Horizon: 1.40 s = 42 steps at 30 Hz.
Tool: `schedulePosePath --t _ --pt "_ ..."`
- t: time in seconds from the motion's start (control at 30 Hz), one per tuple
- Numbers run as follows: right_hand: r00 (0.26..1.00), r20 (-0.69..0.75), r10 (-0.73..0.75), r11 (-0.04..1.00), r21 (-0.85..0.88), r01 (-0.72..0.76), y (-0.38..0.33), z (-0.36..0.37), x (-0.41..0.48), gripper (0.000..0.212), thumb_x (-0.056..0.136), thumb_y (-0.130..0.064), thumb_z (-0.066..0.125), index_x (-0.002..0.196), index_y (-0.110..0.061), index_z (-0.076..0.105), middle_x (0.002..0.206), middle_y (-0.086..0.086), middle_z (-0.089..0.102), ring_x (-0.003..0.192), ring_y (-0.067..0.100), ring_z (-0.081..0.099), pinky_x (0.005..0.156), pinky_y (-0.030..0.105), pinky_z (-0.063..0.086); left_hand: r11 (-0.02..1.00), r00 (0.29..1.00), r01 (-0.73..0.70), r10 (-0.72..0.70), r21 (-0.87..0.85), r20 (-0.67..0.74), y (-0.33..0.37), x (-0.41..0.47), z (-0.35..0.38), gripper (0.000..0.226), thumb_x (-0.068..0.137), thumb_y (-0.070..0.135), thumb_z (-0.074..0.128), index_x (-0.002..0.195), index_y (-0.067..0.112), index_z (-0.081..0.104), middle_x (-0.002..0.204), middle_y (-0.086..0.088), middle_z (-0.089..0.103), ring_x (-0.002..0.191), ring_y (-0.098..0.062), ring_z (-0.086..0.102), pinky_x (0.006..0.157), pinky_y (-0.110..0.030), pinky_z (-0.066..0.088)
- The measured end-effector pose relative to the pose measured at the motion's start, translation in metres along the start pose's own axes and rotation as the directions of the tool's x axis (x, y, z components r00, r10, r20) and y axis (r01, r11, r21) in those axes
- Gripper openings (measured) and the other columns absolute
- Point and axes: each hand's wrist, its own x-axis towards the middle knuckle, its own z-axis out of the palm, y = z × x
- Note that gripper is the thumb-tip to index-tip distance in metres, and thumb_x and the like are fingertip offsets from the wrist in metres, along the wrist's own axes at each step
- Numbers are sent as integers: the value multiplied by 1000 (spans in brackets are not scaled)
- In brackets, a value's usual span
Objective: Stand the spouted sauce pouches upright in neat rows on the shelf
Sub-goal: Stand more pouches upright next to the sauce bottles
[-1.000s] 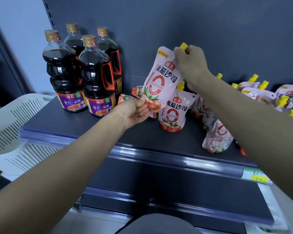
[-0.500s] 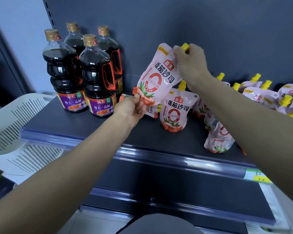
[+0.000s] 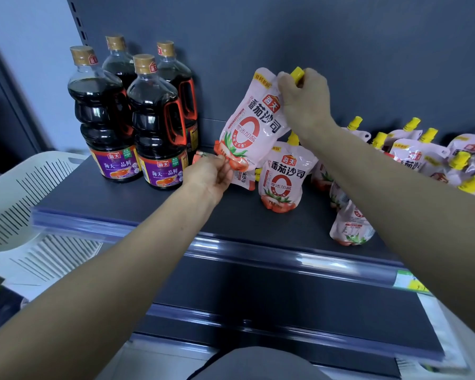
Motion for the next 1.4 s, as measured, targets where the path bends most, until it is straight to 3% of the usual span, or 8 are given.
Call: schedulePosePath --t 0.37,0.63,0.83,0.93,1.03,1.17,1.3,1.4 --pt "964 -252 -82 991 -124 52 1 -44 31 41 89 -25 50 55 -23 28 52 -10 30 43 5 27 43 15 22 994 997 -41 33 103 73 11 13 -43 31 94 -12 29 88 13 47 70 -1 45 59 -10 38 63 -24 41" --pt "971 178 -161 971 -149 189 -12 -41 12 36 91 -27 55 59 -23 38 55 -5 39 41 1 35 42 14 30 806 881 -415 240 422 409 8 -1 1 26 87 0 59 110 9 54 92 2 56 82 -10 55 74 -19 46" --pt "863 504 -42 943 -264 200 4 -34 -8 38 90 -36 60 63 -13 47 58 -4 41 47 4 36 47 13 31 735 789 -473 108 486 604 14 1 19 22 83 4 64 106 4 64 100 -13 68 88 -23 65 83 -40 53" --pt "928 371 -38 972 -203 121 9 -43 0 46 87 -46 60 83 0 63 73 0 56 65 7 49 62 13 40 663 841 -471 139 582 523 0 5 20 18 83 -2 62 99 5 67 85 -4 68 72 -15 64 73 -36 56" --pt "990 140 -5 911 -407 62 26 -56 21 42 78 -51 67 102 -17 61 104 -1 61 102 17 57 90 29 47 667 868 -436 134 604 478 -11 16 11 16 81 -4 63 89 9 68 84 -2 68 73 -16 63 70 -30 54" --pt "889 323 326 821 -562 -97 47 -53 13 72 81 -48 67 138 -11 42 140 6 47 127 24 47 95 25 38 707 874 -384 70 594 481 -11 19 7 31 84 -7 59 113 3 63 92 -4 68 81 -14 64 70 -24 53" --pt "820 453 350 876 -469 -115 46 -41 9 47 85 -35 66 116 -1 62 113 19 66 101 30 66 92 44 53 706 830 -345 -78 618 552 -6 14 6 35 84 -10 56 108 14 63 83 5 71 80 -7 65 69 -17 57" --pt "769 530 357 794 -606 49 34 -34 8 29 88 -22 59 105 0 66 91 12 62 82 25 59 70 29 51 668 820 -356 -110 653 561 -2 13 5 30 84 -8 57 100 16 66 83 6 72 83 -9 65 78 -21 56"
